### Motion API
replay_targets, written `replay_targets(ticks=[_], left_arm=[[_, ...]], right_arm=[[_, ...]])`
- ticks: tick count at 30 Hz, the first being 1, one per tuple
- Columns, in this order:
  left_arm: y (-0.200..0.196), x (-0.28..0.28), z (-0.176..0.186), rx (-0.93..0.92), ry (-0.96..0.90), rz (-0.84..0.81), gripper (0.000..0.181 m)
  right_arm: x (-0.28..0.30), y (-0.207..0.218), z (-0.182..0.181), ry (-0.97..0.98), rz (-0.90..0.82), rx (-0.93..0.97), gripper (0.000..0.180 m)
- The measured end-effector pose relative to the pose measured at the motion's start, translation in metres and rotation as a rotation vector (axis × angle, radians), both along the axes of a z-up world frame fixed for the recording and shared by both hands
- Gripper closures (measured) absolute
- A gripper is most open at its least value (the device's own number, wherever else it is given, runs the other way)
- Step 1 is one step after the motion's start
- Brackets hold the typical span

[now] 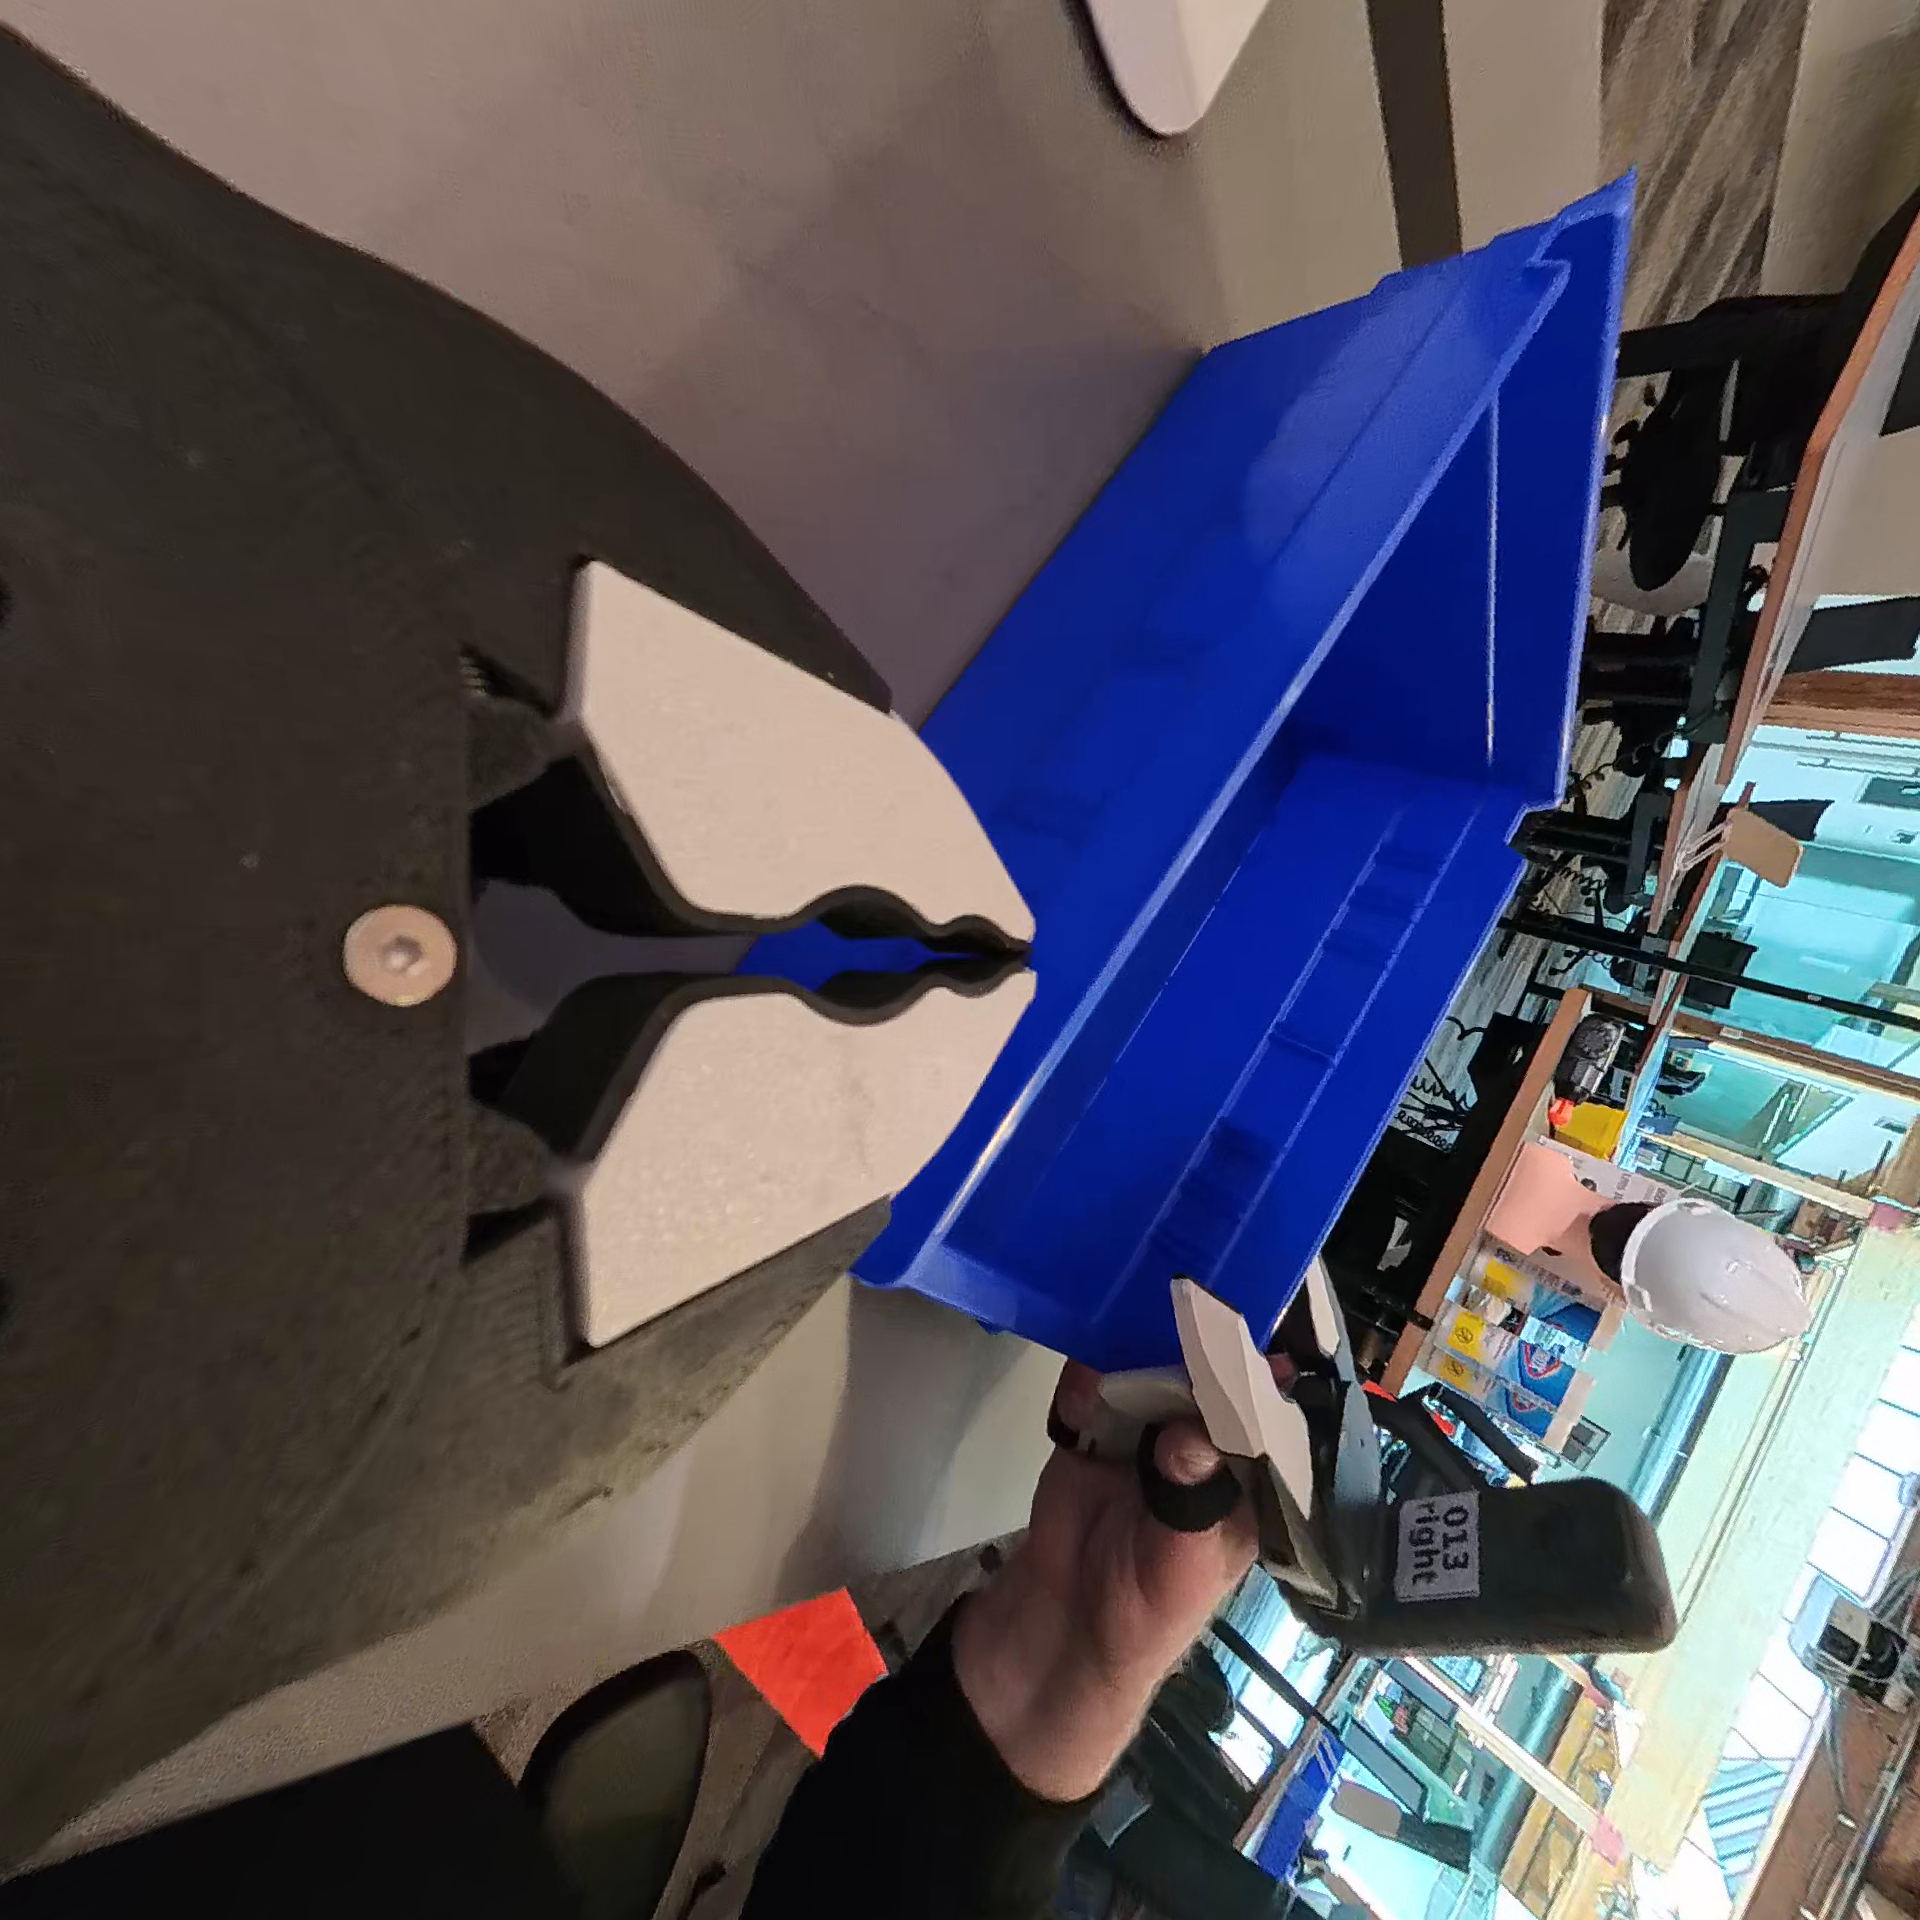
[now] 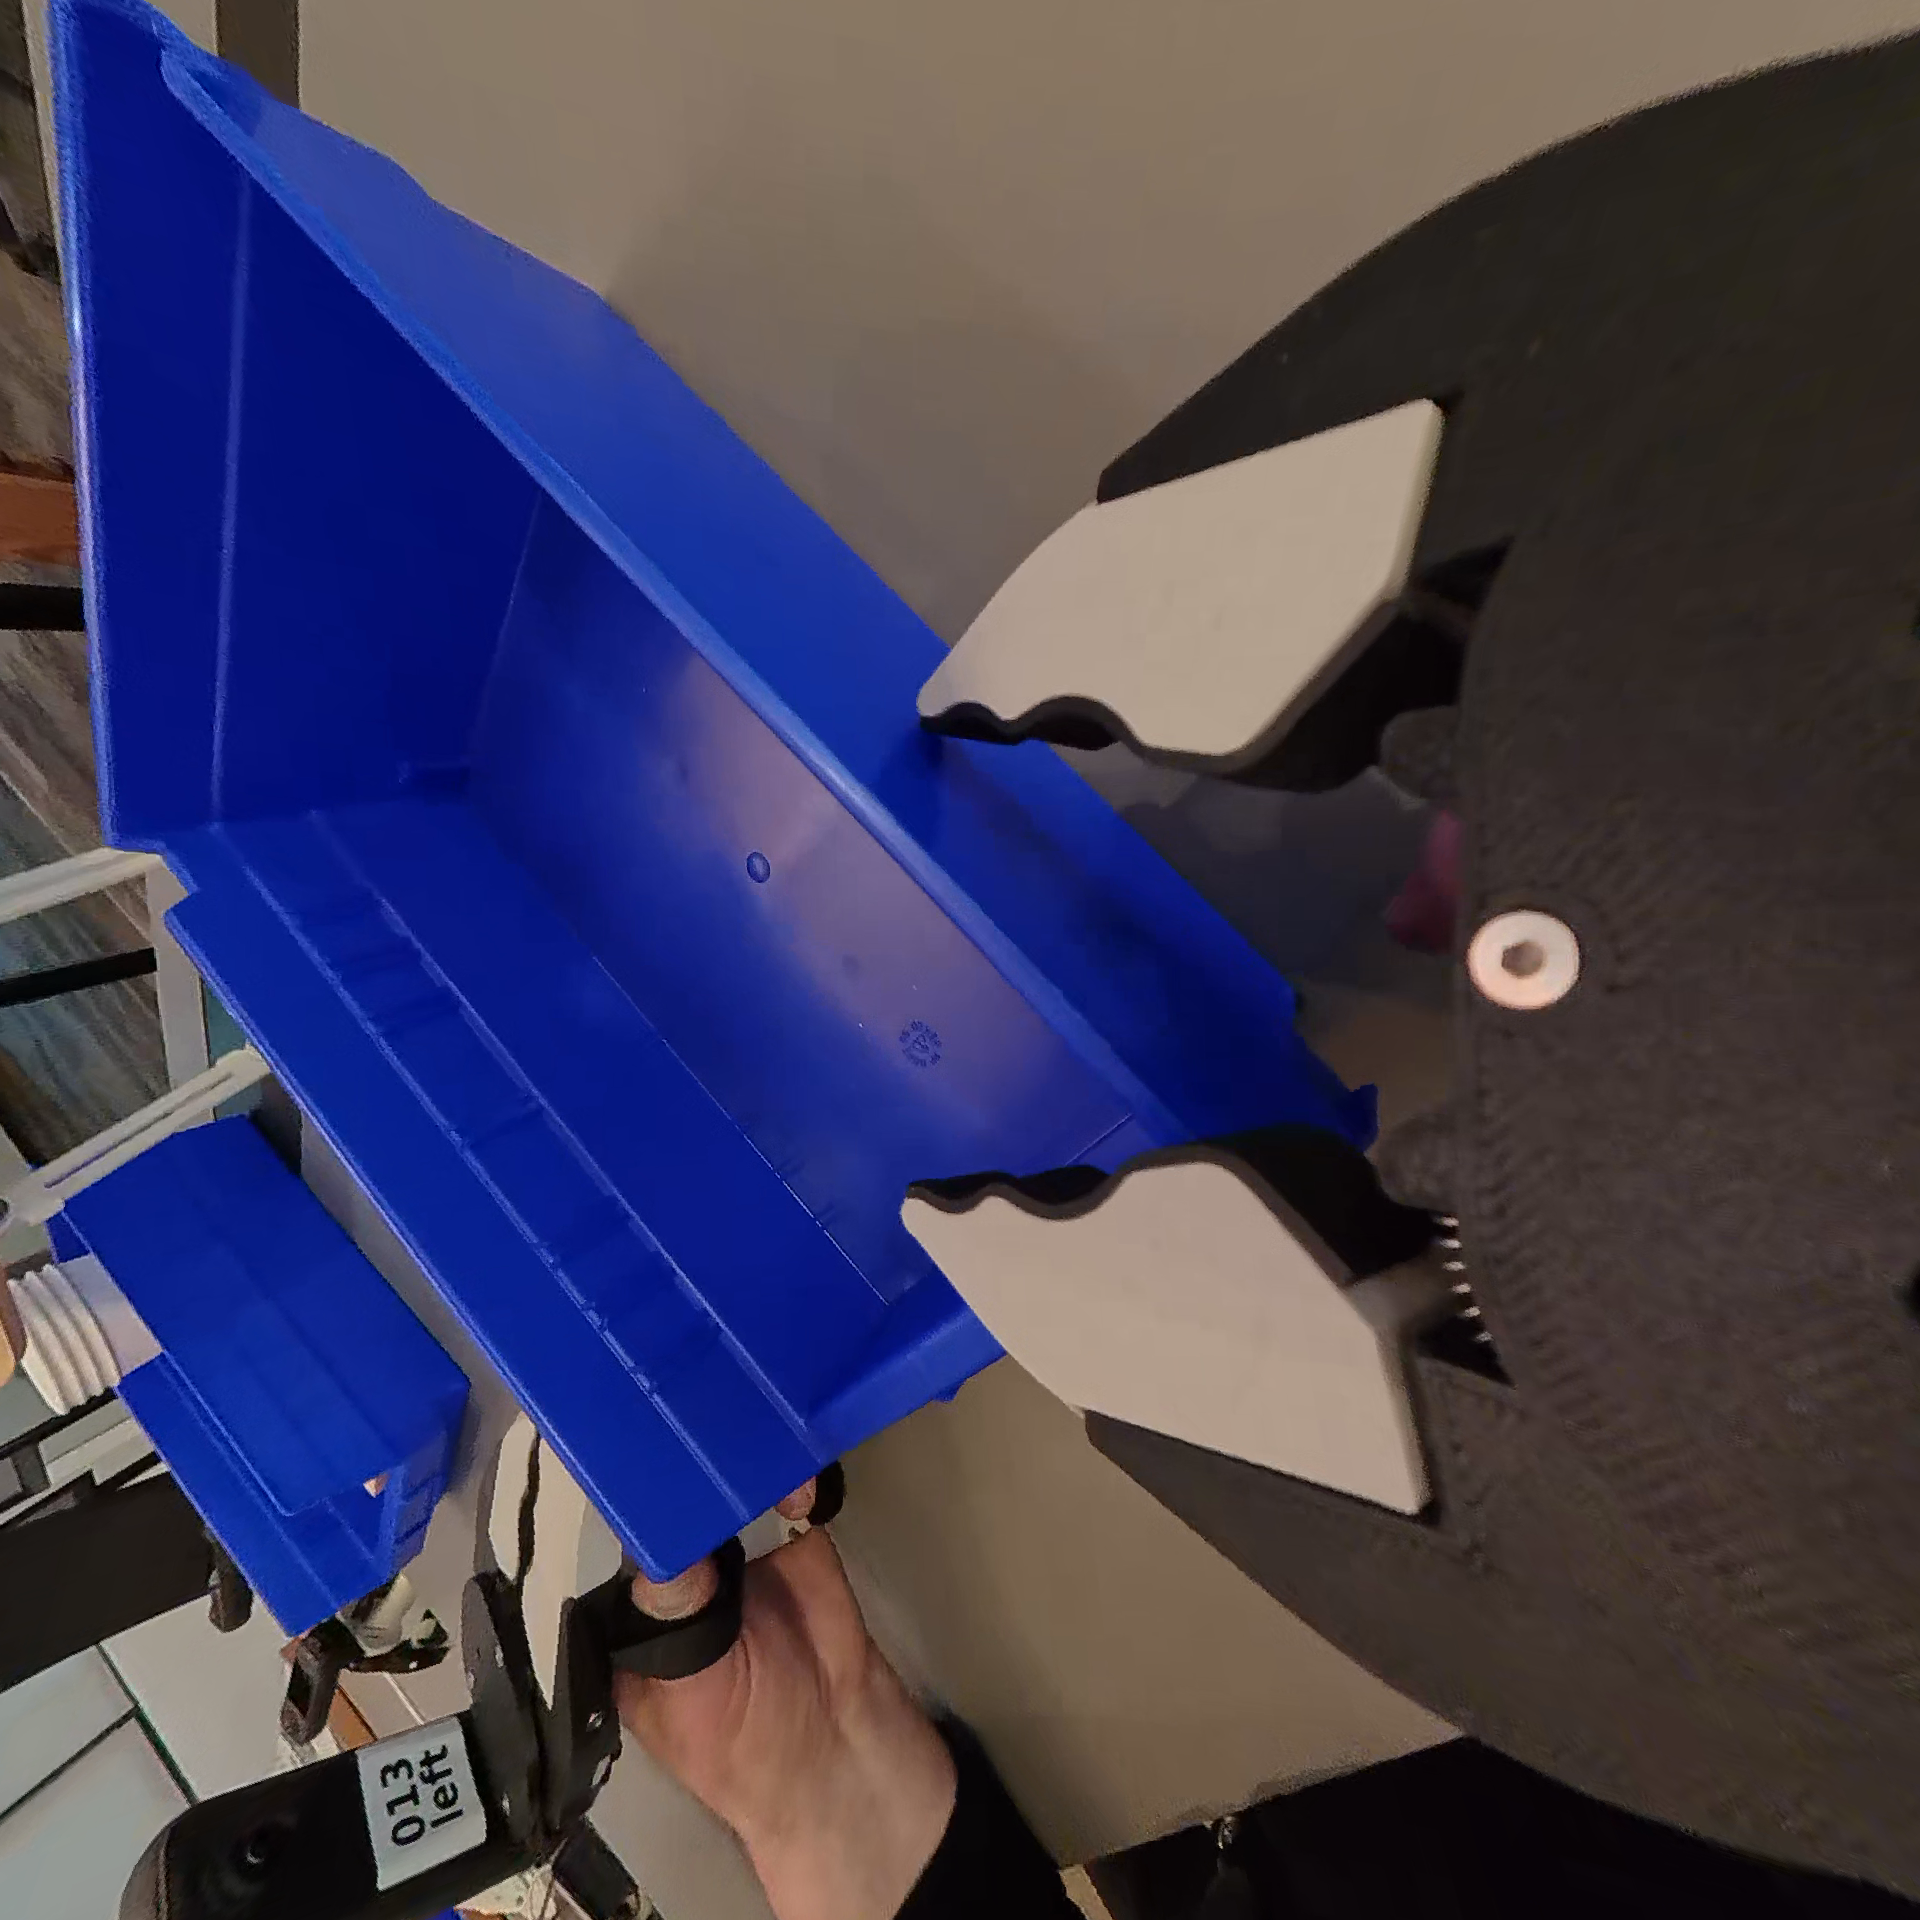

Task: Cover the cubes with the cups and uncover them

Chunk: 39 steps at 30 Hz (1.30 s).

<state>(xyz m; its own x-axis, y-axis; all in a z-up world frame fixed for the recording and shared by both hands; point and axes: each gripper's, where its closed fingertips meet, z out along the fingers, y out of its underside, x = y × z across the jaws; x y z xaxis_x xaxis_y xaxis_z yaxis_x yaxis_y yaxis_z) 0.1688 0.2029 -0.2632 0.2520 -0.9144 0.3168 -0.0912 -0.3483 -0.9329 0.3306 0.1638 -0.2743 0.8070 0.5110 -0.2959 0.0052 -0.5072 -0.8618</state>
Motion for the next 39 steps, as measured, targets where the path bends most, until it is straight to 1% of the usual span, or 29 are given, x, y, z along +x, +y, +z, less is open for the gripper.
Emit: replay_targets(ticks=[4,9,13,22,24,28,34,39], left_arm=[[0.005,0.006,0.001,-0.029,-0.022,0.006,0.181],[0.008,0.02,0.001,-0.05,-0.03,0.013,0.181],[0.019,0.036,0.0,-0.049,-0.028,0.059,0.181],[0.065,0.067,-0.001,-0.013,0.002,0.196,0.181],[0.078,0.071,-0.001,-0.034,-0.012,0.214,0.181],[0.101,0.08,-0.001,-0.003,0.01,0.248,0.181],[0.132,0.09,-0.001,-0.017,-0.001,0.284,0.181],[0.151,0.092,-0.001,-0.029,-0.011,0.317,0.181]], right_arm=[[0.006,0.005,0.001,0.017,-0.022,0.015,0.101],[0.026,0.016,0.004,0.002,-0.056,0.035,0.113],[0.042,0.031,0.004,0.011,-0.053,0.034,0.115],[0.075,0.091,0.003,0.04,-0.008,0.011,0.117],[0.08,0.104,0.003,0.027,-0.002,0.003,0.118],[0.089,0.128,0.002,0.019,0.005,-0.002,0.118],[0.1,0.162,0.002,0.029,0.009,-0.01,0.119],[0.102,0.18,0.002,0.046,0.003,-0.001,0.119]])
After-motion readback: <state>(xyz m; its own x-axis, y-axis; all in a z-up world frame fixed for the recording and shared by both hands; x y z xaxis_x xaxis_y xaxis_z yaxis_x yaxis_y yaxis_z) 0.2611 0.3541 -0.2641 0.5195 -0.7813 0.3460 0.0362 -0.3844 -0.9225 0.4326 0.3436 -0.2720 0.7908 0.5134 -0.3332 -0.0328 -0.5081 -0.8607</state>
